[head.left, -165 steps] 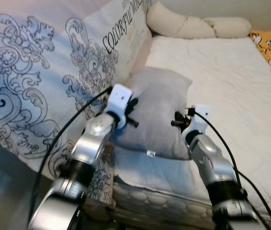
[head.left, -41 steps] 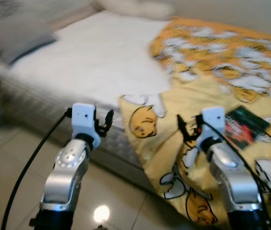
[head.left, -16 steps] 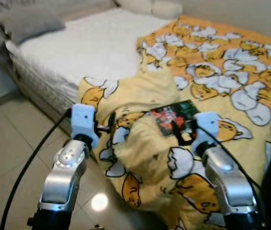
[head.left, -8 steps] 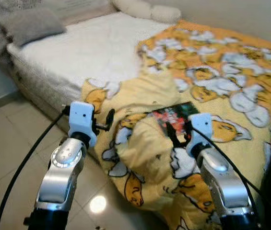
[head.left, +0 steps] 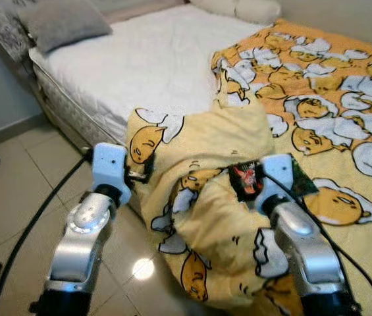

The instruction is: Clean up the room

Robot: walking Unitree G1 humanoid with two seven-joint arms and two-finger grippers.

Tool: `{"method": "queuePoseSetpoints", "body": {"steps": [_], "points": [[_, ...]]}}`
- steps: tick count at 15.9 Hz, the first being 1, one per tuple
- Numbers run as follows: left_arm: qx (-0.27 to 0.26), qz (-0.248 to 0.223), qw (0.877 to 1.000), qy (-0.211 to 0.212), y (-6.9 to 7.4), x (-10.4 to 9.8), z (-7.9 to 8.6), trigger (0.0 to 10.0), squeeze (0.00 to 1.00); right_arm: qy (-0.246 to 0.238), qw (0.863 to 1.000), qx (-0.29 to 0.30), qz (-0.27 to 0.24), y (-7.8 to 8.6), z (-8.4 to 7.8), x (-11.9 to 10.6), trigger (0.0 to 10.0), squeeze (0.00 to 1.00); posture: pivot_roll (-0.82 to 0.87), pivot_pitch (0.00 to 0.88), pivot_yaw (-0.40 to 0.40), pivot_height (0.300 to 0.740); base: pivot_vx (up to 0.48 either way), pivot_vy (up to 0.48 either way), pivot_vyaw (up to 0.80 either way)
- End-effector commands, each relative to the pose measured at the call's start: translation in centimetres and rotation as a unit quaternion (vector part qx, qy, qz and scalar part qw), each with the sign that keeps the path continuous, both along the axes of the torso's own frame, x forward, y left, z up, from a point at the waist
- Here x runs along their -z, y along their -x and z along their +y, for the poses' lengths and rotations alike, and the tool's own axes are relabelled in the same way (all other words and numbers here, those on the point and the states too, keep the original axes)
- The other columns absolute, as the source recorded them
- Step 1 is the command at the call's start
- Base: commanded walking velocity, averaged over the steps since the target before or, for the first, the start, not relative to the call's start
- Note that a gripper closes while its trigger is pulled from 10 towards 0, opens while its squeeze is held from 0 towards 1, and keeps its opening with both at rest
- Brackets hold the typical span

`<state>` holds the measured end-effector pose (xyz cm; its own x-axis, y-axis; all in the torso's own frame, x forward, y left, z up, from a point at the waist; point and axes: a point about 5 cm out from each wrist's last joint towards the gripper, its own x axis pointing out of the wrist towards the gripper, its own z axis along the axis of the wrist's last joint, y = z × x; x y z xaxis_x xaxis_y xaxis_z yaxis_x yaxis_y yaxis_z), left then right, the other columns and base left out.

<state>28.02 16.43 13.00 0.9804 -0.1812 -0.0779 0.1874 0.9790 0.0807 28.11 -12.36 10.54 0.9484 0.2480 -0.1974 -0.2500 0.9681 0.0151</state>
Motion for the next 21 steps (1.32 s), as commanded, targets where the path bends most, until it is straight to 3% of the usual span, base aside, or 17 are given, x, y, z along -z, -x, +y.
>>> {"method": "queuePoseSetpoints", "body": {"steps": [1,2,9,11,13,14,16,17,18,21], "points": [[0.022,-0.008,1.000,0.006,-0.1,-0.5,-1.0,10.0,0.75,0.007,1.000,0.018,0.007,0.1,-1.2,0.4,10.0,0.00,-0.01,0.000,0.015,0.740,0.382,0.000,0.00],[0.034,-0.001,0.999,0.020,0.0,-0.3,-1.3,10.0,0.74,0.008,1.000,0.019,0.008,0.1,-1.3,0.4,10.0,0.00,-0.01,0.000,0.018,0.740,0.000,0.000,0.00],[0.099,0.023,0.995,-0.001,0.6,0.4,-3.0,10.0,0.69,-0.008,0.997,0.060,0.040,0.3,-2.5,1.1,10.0,0.00,-0.02,0.000,0.023,0.740,0.000,0.000,0.00],[0.126,0.030,0.992,-0.005,0.8,0.5,-3.5,10.0,0.69,-0.036,0.993,0.093,0.064,0.0,-3.1,1.4,10.0,0.00,-0.01,0.000,0.025,0.740,0.000,0.000,0.00],[0.181,0.057,0.982,-0.010,1.2,1.0,-4.1,10.0,0.68,-0.110,0.978,0.123,0.127,-0.6,-3.6,2.4,10.0,0.00,-0.01,0.000,0.026,0.740,0.000,0.000,0.00],[0.220,0.067,0.973,-0.014,1.5,1.1,-4.5,10.0,0.64,-0.149,0.968,0.129,0.155,-1.0,-3.7,3.0,10.0,1.00,-0.01,0.000,0.027,0.740,0.000,0.000,0.00],[0.277,0.087,0.957,-0.031,1.9,1.3,-4.6,10.0,0.58,-0.259,0.930,0.170,0.198,-1.7,-4.0,4.4,10.0,1.00,-0.01,0.000,0.028,0.740,0.000,0.000,0.00],[0.285,0.090,0.954,-0.033,1.9,1.3,-4.7,10.0,0.58,-0.282,0.920,0.177,0.208,-1.8,-4.0,4.7,10.0,1.00,-0.01,0.000,0.029,0.740,0.000,0.000,0.00],[0.311,0.103,0.944,-0.039,2.0,1.3,-4.5,10.0,0.55,-0.336,0.893,0.192,0.231,-2.3,-4.2,5.7,10.0,1.00,0.00,0.000,0.037,0.740,0.000,0.000,0.00],[0.337,0.117,0.933,-0.054,2.2,1.0,-3.5,10.0,0.51,-0.418,0.853,0.192,0.247,-3.5,-4.4,6.3,10.0,1.00,0.01,0.000,0.049,0.740,0.000,0.000,0.00]]}}
